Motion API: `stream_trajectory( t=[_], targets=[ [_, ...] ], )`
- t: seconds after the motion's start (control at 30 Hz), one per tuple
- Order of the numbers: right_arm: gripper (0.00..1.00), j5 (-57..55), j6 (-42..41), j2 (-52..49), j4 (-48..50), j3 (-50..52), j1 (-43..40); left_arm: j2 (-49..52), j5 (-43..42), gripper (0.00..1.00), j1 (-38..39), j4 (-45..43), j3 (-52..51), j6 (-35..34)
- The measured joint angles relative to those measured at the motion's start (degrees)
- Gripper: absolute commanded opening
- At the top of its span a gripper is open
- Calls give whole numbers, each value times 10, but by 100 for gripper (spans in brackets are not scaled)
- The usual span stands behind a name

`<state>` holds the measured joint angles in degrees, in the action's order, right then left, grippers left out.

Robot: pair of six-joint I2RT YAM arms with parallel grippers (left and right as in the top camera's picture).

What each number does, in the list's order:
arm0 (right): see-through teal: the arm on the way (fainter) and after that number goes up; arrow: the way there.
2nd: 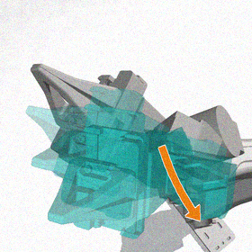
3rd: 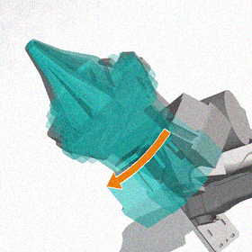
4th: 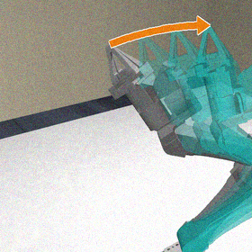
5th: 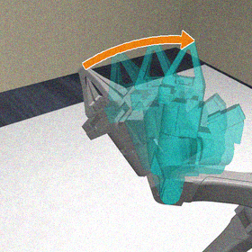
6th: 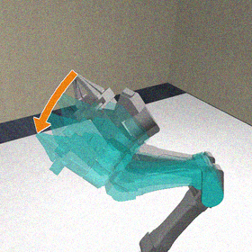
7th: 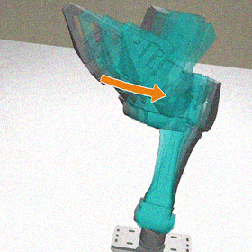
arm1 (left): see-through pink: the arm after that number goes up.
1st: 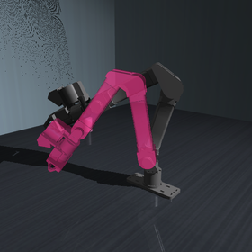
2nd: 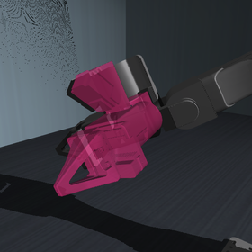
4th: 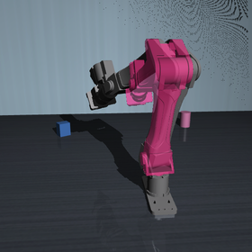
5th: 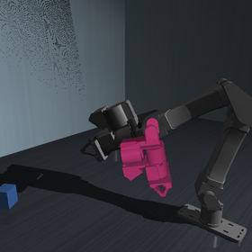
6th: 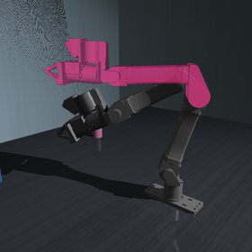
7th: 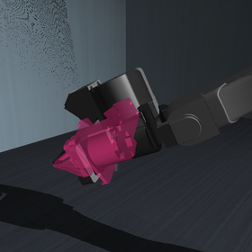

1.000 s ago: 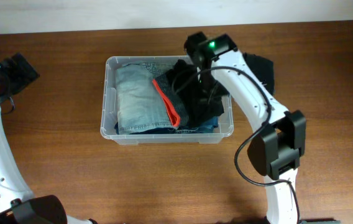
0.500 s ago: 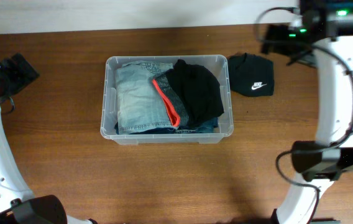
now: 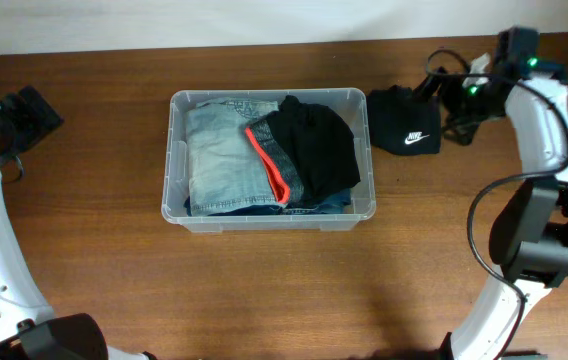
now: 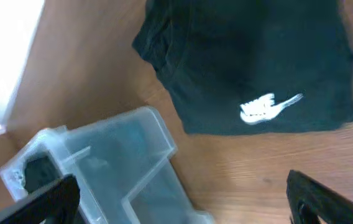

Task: Pack container
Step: 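Move the right gripper toward the black Nike cap, then lower the right gripper onto the black Nike cap and grasp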

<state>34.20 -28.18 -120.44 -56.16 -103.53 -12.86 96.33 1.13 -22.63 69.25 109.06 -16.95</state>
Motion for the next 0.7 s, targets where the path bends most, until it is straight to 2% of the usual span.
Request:
stream_trajectory(
  t=[0.2, 0.3, 0.47, 0.7],
  targets=[
    [99, 28, -111, 0, 130, 100, 0, 0, 0, 99, 0, 0, 0, 0],
    [99, 28, -151, 0, 161, 134, 0, 0, 0, 99, 0, 0, 0, 0],
    [99, 2, -194, 0, 177, 169, 1, 0, 0, 99, 0, 0, 0, 0],
    [99, -33, -214, 0, 236, 192, 2, 0, 0, 99, 0, 0, 0, 0]
  ],
)
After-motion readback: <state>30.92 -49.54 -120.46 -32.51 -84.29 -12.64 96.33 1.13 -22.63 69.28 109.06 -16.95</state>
